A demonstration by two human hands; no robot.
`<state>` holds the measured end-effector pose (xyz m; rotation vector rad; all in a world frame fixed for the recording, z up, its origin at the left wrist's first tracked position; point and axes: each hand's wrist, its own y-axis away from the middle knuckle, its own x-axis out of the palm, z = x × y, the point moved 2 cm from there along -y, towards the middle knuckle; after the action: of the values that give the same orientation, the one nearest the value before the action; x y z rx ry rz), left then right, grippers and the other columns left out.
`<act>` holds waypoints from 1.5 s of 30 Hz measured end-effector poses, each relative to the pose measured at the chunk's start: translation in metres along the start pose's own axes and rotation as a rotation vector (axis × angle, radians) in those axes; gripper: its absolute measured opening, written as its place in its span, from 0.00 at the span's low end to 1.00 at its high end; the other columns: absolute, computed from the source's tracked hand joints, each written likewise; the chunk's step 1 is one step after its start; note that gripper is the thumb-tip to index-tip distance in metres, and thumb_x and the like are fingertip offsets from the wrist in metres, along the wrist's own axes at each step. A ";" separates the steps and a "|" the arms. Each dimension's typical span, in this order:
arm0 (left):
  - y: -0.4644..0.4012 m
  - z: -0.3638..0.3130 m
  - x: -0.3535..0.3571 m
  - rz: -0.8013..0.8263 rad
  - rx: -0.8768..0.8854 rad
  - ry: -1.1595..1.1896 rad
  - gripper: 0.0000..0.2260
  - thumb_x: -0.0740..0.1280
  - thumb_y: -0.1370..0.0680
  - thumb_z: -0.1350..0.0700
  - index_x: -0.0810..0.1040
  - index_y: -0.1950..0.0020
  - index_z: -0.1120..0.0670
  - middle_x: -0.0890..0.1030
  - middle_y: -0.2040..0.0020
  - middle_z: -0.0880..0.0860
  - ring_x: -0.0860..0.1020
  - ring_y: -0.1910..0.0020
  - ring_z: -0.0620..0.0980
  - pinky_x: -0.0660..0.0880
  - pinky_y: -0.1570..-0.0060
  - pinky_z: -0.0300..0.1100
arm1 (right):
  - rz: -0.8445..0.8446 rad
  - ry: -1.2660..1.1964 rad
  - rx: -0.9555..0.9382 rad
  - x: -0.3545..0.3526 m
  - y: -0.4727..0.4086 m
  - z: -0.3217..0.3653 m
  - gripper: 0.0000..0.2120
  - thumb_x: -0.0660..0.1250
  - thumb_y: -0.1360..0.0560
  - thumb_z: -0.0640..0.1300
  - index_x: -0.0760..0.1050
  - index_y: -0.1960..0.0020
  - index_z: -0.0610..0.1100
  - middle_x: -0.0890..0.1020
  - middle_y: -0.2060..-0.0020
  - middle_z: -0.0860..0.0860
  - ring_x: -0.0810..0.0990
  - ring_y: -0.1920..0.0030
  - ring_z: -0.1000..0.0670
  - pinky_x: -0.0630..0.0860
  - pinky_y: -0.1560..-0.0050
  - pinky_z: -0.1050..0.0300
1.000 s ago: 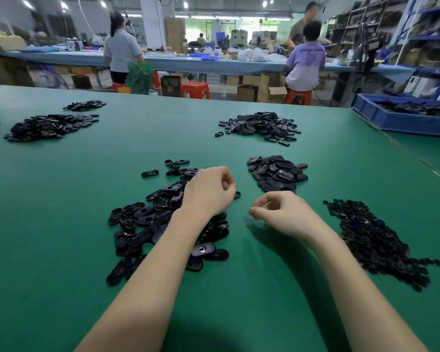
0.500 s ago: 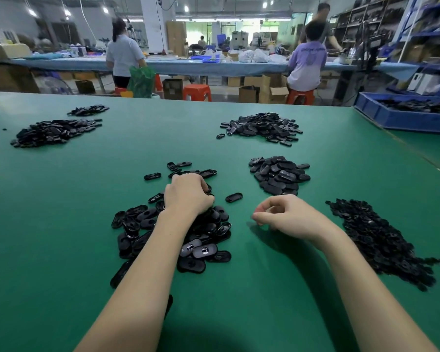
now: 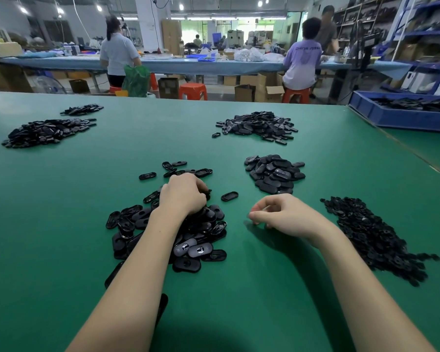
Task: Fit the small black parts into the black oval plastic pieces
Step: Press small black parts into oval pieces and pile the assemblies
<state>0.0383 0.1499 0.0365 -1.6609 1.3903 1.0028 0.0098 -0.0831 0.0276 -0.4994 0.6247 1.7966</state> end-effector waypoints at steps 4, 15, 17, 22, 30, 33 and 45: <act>-0.003 0.002 0.001 -0.085 -0.024 0.092 0.11 0.66 0.22 0.54 0.85 0.47 0.42 0.84 0.48 0.46 0.79 0.48 0.50 0.76 0.46 0.44 | 0.005 -0.009 0.003 0.000 0.001 0.000 0.06 0.73 0.24 0.53 0.83 0.52 0.51 0.87 0.59 0.57 0.81 0.60 0.56 0.78 0.43 0.54; -0.005 -0.008 0.002 -0.099 0.050 0.125 0.12 0.63 0.21 0.56 0.85 0.46 0.48 0.80 0.57 0.49 0.78 0.47 0.59 0.77 0.44 0.52 | 0.025 -0.004 -0.001 -0.003 0.003 0.001 0.07 0.72 0.24 0.53 0.83 0.51 0.50 0.87 0.59 0.56 0.80 0.62 0.56 0.78 0.45 0.54; -0.002 -0.018 0.003 -0.113 0.105 0.139 0.12 0.63 0.21 0.56 0.85 0.46 0.48 0.82 0.55 0.50 0.78 0.46 0.60 0.77 0.44 0.52 | 0.031 -0.003 -0.006 -0.007 0.006 0.002 0.06 0.72 0.23 0.52 0.82 0.50 0.50 0.87 0.59 0.56 0.81 0.63 0.57 0.77 0.51 0.57; 0.016 -0.060 0.024 -0.031 0.261 0.231 0.08 0.66 0.22 0.55 0.83 0.50 0.45 0.83 0.52 0.47 0.80 0.52 0.50 0.76 0.50 0.41 | -0.027 0.025 0.036 -0.024 0.012 -0.007 0.06 0.72 0.23 0.51 0.82 0.50 0.49 0.87 0.60 0.56 0.80 0.67 0.55 0.72 0.60 0.61; 0.046 -0.100 0.054 0.118 0.327 0.530 0.08 0.66 0.22 0.60 0.82 0.49 0.47 0.84 0.59 0.50 0.79 0.67 0.40 0.72 0.61 0.25 | -0.430 0.252 0.228 -0.070 0.022 -0.042 0.04 0.69 0.24 0.49 0.82 0.54 0.55 0.85 0.56 0.59 0.81 0.52 0.52 0.75 0.53 0.57; 0.052 -0.104 0.059 0.194 0.253 0.709 0.09 0.66 0.21 0.61 0.81 0.51 0.46 0.85 0.60 0.52 0.83 0.63 0.42 0.80 0.56 0.41 | -0.580 0.370 0.322 -0.074 0.026 -0.054 0.08 0.67 0.24 0.46 0.81 0.49 0.56 0.84 0.51 0.57 0.80 0.46 0.48 0.72 0.54 0.57; 0.049 -0.100 0.072 0.227 0.110 0.856 0.07 0.74 0.26 0.59 0.85 0.55 0.46 0.86 0.60 0.43 0.84 0.58 0.40 0.80 0.51 0.37 | -0.603 0.501 0.345 -0.067 0.022 -0.063 0.19 0.64 0.19 0.51 0.76 0.29 0.58 0.74 0.33 0.45 0.70 0.32 0.41 0.74 0.40 0.49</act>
<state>0.0084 0.0237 0.0113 -1.9702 2.1661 0.2840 0.0101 -0.1774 0.0238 -0.8059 0.9824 0.9680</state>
